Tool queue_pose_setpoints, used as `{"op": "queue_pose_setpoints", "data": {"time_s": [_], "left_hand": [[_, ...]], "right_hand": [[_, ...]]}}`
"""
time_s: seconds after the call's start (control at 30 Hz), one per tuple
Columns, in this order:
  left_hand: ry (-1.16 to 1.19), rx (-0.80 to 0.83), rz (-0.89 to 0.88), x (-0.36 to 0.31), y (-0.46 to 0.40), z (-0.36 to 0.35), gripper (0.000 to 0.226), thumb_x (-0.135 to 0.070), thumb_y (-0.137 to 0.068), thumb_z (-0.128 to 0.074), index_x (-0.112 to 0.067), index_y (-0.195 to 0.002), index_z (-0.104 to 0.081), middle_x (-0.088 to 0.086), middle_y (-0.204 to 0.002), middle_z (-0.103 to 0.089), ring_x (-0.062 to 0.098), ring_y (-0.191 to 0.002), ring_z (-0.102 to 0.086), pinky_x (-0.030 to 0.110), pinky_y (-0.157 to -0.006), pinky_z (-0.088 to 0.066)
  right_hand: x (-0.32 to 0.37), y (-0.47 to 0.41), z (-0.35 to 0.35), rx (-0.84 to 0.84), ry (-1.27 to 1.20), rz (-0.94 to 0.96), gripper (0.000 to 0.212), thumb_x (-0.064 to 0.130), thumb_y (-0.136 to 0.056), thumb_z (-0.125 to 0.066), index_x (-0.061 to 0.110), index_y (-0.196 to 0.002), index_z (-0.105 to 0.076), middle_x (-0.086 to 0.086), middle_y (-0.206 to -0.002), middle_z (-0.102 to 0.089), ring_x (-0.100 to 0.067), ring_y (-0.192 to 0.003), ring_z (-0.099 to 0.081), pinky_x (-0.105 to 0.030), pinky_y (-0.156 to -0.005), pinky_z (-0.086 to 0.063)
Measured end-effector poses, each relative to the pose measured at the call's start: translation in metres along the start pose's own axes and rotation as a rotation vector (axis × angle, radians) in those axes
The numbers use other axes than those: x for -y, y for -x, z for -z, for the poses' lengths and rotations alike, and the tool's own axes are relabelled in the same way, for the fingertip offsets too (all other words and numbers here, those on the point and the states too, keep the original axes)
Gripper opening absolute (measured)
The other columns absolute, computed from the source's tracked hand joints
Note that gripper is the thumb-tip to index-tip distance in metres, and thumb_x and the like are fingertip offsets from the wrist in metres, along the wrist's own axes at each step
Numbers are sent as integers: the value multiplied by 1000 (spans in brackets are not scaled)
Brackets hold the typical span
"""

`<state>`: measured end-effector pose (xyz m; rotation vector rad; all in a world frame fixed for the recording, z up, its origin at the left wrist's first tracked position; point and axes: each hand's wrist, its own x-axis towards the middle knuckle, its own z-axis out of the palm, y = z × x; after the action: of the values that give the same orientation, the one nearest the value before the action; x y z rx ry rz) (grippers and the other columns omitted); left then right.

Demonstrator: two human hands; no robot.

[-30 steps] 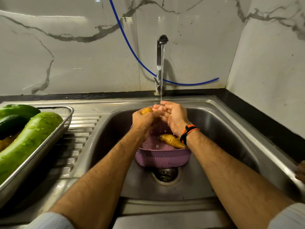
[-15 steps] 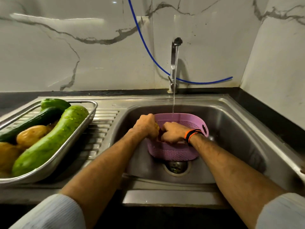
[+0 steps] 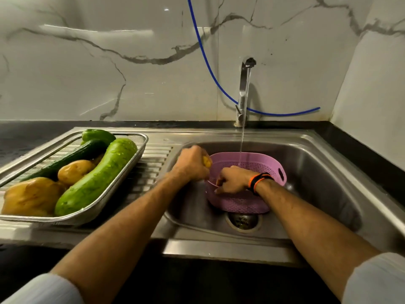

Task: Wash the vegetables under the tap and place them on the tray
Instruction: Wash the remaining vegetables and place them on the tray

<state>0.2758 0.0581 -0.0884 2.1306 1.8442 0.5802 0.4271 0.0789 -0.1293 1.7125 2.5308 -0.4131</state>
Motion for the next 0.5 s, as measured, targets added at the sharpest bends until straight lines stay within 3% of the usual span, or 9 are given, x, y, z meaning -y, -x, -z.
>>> {"op": "queue_pose_setpoints", "data": {"time_s": [0.1,0.17,0.27,0.37,0.5], "left_hand": [[-46,56,19,10,8,-14,34,-19,-76,-76,-19,-109,-73,6,-105,-72,25,-102,-67,30,-84,-52],[18,-13,29,11,13,-2,32,-25,-74,-81,-18,-104,-72,3,-97,-70,21,-95,-66,27,-76,-48],[109,-98,47,12,21,36,37,-34,-69,-88,-17,-94,-67,-2,-82,-62,14,-82,-56,21,-69,-39],[59,-196,63,25,30,74,58,-44,-62,-91,-12,-105,-68,3,-95,-67,20,-92,-61,25,-72,-41],[54,-300,112,50,50,117,64,-44,-66,-90,-15,-119,-66,-1,-101,-61,14,-92,-54,23,-76,-41]], "right_hand": [[3,1,5,-47,11,13,24,31,-85,-68,17,-104,-75,-7,-105,-73,-26,-101,-65,-30,-80,-51],[10,4,16,-151,-29,31,27,29,-86,-68,18,-109,-73,-3,-109,-72,-22,-103,-65,-35,-89,-52],[27,6,34,-306,-169,53,28,22,-86,-66,18,-113,-70,2,-98,-72,-16,-98,-66,-32,-89,-52],[59,7,48,-375,-292,122,27,21,-84,-70,16,-110,-70,3,-94,-74,-13,-91,-68,-34,-90,-54],[117,12,63,-456,-332,228,27,25,-86,-69,15,-111,-70,2,-103,-72,-14,-95,-65,-30,-87,-52]]}}
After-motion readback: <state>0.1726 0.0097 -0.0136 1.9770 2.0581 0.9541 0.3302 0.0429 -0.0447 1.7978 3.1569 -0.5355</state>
